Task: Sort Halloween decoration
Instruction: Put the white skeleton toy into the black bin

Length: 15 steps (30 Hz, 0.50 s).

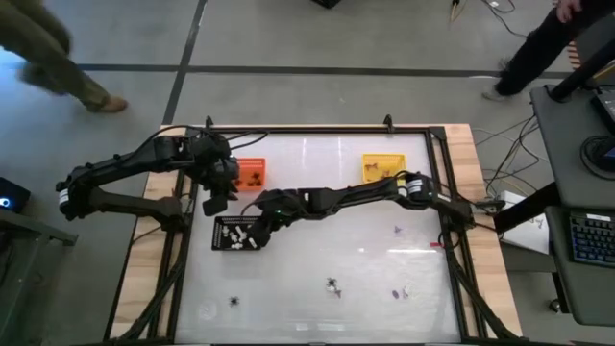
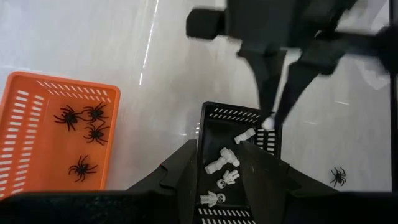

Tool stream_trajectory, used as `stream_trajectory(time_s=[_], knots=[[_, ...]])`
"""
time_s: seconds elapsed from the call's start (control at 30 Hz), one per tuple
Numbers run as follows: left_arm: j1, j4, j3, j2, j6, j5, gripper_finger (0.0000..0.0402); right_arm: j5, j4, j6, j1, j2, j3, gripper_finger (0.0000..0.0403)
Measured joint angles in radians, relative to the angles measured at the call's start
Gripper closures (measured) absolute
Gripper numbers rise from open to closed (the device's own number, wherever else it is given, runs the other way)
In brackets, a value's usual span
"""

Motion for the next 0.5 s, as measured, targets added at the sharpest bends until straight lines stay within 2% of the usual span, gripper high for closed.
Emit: stream_trajectory(time_s=[0.2,0.5], knots=[[0.0,-0.001,0.0,-0.003,0.0,0.0,0.0299,-0.001,-0.123,-0.034,0.0,0.081,0.136,0.0383],[0.0,-0.001,0.0,-0.003,0.005,0.0,0.0299,0.002,-0.184,-0.071,-0.003,0.108,0.204,0.0306]])
